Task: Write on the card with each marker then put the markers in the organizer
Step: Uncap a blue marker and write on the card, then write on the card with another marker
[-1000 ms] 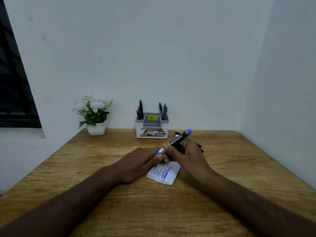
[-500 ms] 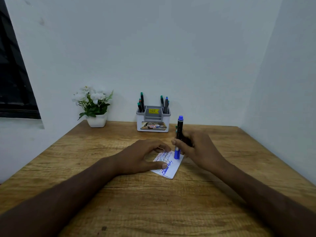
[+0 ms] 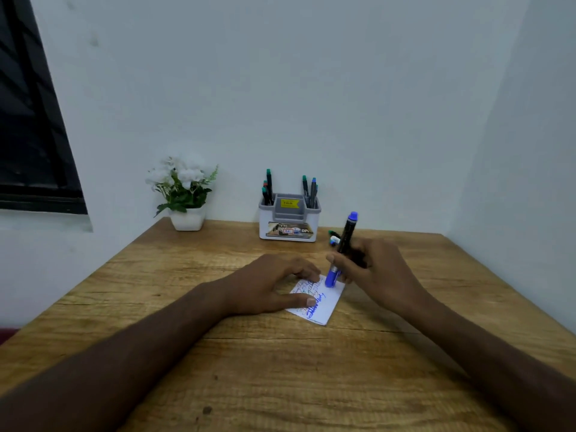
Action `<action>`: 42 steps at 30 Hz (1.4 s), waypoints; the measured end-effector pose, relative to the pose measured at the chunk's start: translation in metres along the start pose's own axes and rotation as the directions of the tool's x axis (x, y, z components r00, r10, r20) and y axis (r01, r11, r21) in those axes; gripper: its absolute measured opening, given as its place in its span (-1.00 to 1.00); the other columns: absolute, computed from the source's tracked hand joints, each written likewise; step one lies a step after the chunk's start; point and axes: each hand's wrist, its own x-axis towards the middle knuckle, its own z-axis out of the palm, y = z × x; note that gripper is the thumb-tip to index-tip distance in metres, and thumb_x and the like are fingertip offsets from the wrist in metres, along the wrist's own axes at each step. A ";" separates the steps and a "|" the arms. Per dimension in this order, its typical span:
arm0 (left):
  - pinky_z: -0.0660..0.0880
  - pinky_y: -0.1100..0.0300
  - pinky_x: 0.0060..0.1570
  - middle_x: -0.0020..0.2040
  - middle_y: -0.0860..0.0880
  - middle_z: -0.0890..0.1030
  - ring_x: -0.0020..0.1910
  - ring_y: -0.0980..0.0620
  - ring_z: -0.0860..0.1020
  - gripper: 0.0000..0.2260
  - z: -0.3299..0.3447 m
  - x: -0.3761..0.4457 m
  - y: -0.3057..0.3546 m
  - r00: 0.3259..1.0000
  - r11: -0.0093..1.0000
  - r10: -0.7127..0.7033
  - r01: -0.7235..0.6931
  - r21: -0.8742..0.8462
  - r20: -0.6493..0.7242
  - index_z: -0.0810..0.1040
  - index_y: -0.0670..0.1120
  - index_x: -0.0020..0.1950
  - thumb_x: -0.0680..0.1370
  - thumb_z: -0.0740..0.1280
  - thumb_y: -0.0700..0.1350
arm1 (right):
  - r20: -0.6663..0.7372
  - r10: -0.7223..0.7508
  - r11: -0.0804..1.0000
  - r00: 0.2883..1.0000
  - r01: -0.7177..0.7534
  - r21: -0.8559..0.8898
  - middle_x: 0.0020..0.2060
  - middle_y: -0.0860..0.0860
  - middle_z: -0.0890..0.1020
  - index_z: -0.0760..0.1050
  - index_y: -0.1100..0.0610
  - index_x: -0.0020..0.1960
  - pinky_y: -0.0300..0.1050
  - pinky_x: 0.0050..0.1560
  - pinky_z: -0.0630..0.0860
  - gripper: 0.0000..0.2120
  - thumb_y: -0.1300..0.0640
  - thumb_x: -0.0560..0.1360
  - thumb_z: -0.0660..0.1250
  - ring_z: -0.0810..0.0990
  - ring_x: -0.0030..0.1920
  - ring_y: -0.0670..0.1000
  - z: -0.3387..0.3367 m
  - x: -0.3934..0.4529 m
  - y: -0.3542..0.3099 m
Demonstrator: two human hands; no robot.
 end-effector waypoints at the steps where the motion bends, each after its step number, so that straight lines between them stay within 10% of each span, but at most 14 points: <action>1: 0.50 0.14 0.36 0.41 0.19 0.59 0.37 0.26 0.54 -0.58 0.000 0.000 -0.001 1.000 1.000 0.017 -0.017 0.014 -0.003 0.62 0.04 0.41 0.60 0.47 0.18 | -0.027 0.019 1.000 0.999 -0.018 0.026 -0.30 -0.02 0.76 0.69 0.06 -0.08 0.19 -0.10 0.68 -0.76 -0.10 0.61 0.44 0.75 -0.28 -0.02 -0.002 0.002 -0.004; 13: 0.43 0.07 0.43 0.45 0.26 0.50 0.43 0.26 0.43 -0.58 0.000 0.001 -0.008 0.998 0.998 0.004 -0.007 0.058 0.057 0.57 0.15 0.46 0.64 0.37 0.26 | -0.217 -0.076 0.996 0.973 0.066 -0.053 -0.23 0.00 0.67 0.54 0.22 0.22 -0.44 -0.27 0.40 -0.64 0.10 0.54 0.56 0.63 -0.24 -0.07 0.030 0.183 -0.043; 18: 0.44 -0.02 0.42 0.47 0.19 0.50 0.43 0.21 0.42 -0.56 -0.002 0.001 -0.006 0.997 0.998 -0.006 0.002 0.060 0.072 0.56 0.15 0.48 0.63 0.36 0.26 | -0.097 0.008 0.975 0.995 -0.029 -0.220 -0.02 0.15 0.71 0.59 0.20 0.12 -0.03 -0.02 0.59 -0.63 0.02 0.48 0.61 0.69 -0.01 0.14 0.080 0.217 -0.020; 23: 0.45 -0.08 0.42 0.50 0.16 0.49 0.46 0.16 0.43 -0.54 -0.002 0.002 -0.006 0.996 0.998 -0.003 -0.003 0.067 0.087 0.55 0.13 0.49 0.63 0.33 0.28 | -0.033 0.098 0.954 0.995 -0.103 -0.282 -0.29 0.12 0.71 0.65 0.26 -0.19 -0.07 -0.17 0.58 -0.58 -0.08 0.38 0.67 0.68 -0.21 0.08 0.086 0.228 -0.020; 32: 0.42 0.02 0.44 0.48 0.22 0.48 0.45 0.25 0.40 -0.56 -0.001 0.001 -0.006 0.997 0.998 -0.002 -0.003 0.066 0.076 0.55 0.16 0.48 0.64 0.34 0.28 | -0.066 0.007 0.952 0.998 -0.027 -0.305 -0.04 0.14 0.77 0.71 0.25 0.08 0.02 0.15 0.64 -0.60 -0.09 0.50 0.58 0.73 0.03 0.11 0.056 0.197 -0.027; 36: 0.41 0.08 0.44 0.45 0.23 0.49 0.43 0.27 0.41 -0.57 0.000 0.001 -0.006 0.998 0.998 0.006 -0.010 0.069 0.063 0.55 0.16 0.47 0.65 0.35 0.27 | -0.123 -0.135 0.940 0.983 0.088 -0.329 -0.19 0.06 0.77 0.74 0.17 -0.06 -0.10 0.01 0.62 -0.88 0.11 0.53 0.55 0.70 -0.17 0.00 0.013 0.137 -0.017; 42: 0.43 0.06 0.43 0.43 0.25 0.51 0.43 0.26 0.43 -0.59 0.000 0.001 -0.006 0.999 0.999 0.007 -0.009 0.030 0.054 0.56 0.17 0.44 0.64 0.35 0.27 | 0.050 0.077 0.890 0.996 -0.046 -0.453 -0.24 -0.11 0.70 0.75 0.04 0.07 -0.36 -0.18 0.46 -0.86 0.13 0.51 0.54 0.62 -0.25 -0.17 -0.018 0.032 0.035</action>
